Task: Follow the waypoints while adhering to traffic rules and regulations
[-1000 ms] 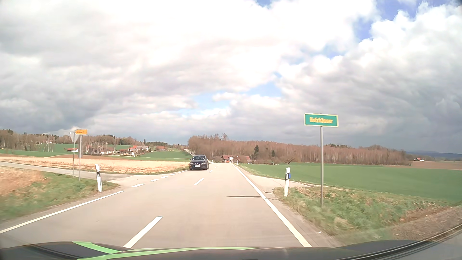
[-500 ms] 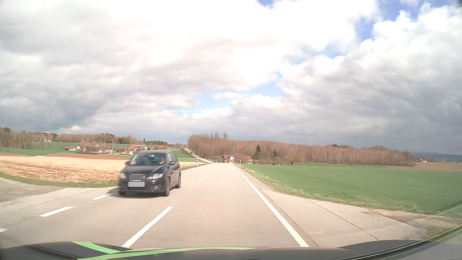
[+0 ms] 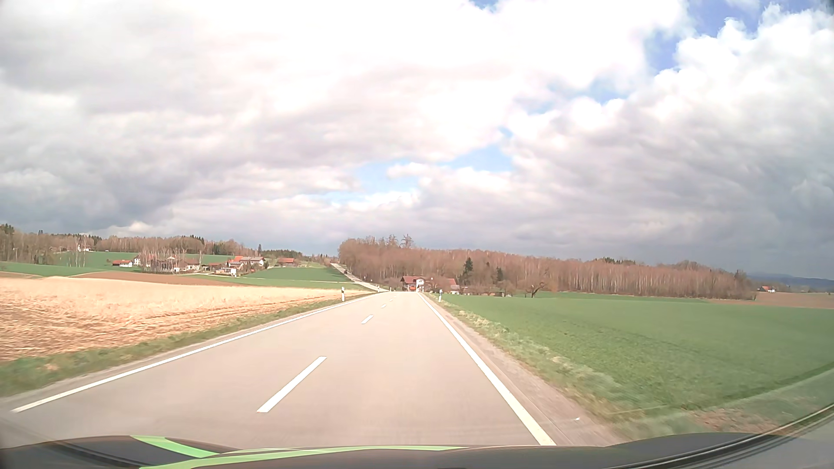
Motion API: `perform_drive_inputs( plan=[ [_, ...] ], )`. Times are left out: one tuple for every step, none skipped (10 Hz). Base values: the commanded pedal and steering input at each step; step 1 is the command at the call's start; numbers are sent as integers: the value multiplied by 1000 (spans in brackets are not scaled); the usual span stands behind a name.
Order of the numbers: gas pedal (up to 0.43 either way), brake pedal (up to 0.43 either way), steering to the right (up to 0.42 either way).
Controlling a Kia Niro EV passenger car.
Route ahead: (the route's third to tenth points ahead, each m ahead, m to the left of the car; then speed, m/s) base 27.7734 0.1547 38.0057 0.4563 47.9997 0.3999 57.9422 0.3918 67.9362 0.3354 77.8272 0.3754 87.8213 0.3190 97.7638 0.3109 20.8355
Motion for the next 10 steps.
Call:
perform_drive_inputs(
  plan=[
    [138, 0, -1],
    [138, 0, -1],
    [138, 0, -1],
    [138, 0, -1],
    [138, 0, -1],
    [138, 0, -1],
    [138, 0, -1],
    [138, 0, -1],
    [138, 0, -1],
    [138, 0, -1]
  ],
)
